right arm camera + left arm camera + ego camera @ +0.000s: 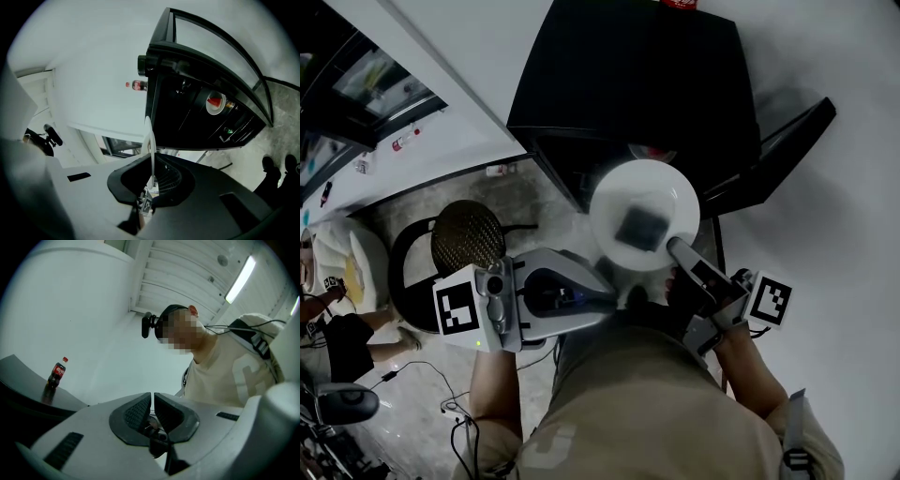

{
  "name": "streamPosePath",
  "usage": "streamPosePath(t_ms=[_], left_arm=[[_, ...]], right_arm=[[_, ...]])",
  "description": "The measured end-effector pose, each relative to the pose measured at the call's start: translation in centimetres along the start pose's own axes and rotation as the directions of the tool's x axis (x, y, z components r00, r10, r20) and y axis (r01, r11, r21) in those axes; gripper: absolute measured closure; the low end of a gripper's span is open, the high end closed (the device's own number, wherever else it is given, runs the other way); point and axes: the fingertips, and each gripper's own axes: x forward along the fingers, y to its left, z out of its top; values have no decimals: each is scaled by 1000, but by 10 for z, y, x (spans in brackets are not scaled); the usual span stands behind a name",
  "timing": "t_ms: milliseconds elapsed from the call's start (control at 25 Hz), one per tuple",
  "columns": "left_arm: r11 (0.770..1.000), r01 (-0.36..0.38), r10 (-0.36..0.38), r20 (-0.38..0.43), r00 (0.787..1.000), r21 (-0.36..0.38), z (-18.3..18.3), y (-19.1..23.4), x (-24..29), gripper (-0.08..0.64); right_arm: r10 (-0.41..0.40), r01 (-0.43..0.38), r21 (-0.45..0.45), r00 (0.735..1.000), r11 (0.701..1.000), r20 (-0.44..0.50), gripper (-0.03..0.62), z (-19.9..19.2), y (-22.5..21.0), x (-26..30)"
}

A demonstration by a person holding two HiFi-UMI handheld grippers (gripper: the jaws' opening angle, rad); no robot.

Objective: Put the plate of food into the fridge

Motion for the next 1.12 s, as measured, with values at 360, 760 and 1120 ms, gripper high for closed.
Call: streamPosePath(t_ms=[360, 760, 1120], left_arm=[[990, -137, 141, -164, 976, 35, -39, 2, 15, 541], [859, -476, 511, -255, 821, 187, -75, 35, -1, 541], [717, -630, 695, -374, 614, 299, -119, 37, -8, 543]], right_arm=[[6, -5, 41, 1000, 999, -23, 566, -7, -14, -25], [-41, 44, 114, 999, 993, -34, 566, -13, -48, -61], [-65, 73, 107, 995, 992, -82, 566, -23, -71, -85]])
